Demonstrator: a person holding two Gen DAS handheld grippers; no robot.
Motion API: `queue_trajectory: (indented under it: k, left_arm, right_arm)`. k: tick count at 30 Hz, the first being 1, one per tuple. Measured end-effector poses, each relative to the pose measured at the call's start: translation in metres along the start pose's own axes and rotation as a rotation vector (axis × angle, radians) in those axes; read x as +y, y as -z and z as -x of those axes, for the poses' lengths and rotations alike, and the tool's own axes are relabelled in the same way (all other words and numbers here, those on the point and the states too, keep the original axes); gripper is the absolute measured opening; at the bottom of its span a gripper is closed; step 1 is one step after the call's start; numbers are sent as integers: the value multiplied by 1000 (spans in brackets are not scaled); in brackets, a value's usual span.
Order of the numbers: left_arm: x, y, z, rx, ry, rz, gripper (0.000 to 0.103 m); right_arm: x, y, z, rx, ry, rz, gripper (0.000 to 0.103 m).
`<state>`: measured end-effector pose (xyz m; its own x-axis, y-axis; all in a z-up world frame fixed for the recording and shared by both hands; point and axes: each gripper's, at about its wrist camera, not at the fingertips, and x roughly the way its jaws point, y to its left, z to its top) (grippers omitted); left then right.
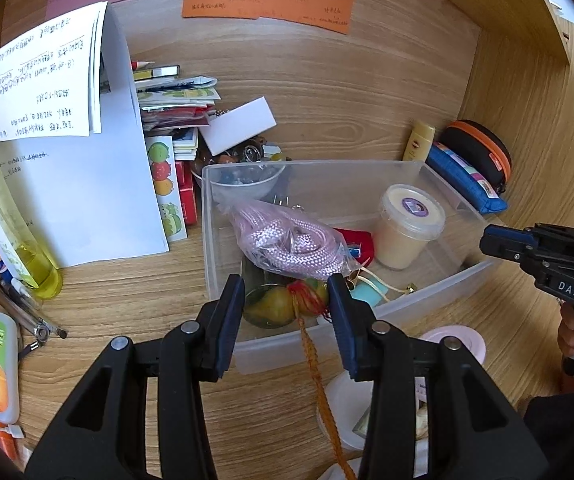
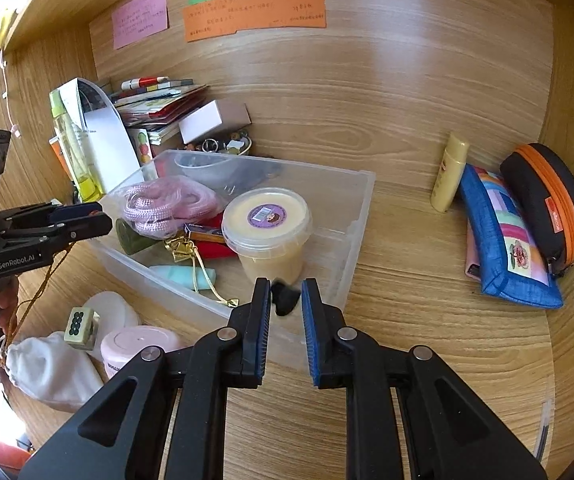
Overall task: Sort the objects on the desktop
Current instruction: 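Carry the gourd charm and black piece over the clear box, then open the left tool to drop the gourd while the right tool drops the black piece, then grasp the white drawstring pouch with the left tool while the right tool grasps the pink compact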
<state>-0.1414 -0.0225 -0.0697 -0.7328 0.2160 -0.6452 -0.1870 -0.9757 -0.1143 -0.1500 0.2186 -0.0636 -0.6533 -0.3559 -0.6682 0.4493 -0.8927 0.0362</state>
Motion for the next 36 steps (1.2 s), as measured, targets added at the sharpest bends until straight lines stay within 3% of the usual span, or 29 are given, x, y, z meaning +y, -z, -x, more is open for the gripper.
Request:
queue_trajectory:
  k: [7, 16, 28, 33, 36]
  left_arm:
    - [0, 0, 2, -5, 3, 1, 47]
    - [-1, -1, 32, -75, -18, 1, 65]
    - [-4, 25, 75, -111, -71, 20, 83]
    - [-7, 43, 86, -105, -111, 51, 96]
    - [-12, 54, 89, -82, -141, 56, 96]
  right_arm:
    - [3, 0, 2, -3, -12, -10, 31]
    - [15, 4, 21, -43, -19, 2, 55]
    - [26, 18, 47, -65, -32, 2, 68]
    - [32, 26, 56, -70, -48, 3, 71]
    - [35, 32, 58, -60, -52, 2, 73]
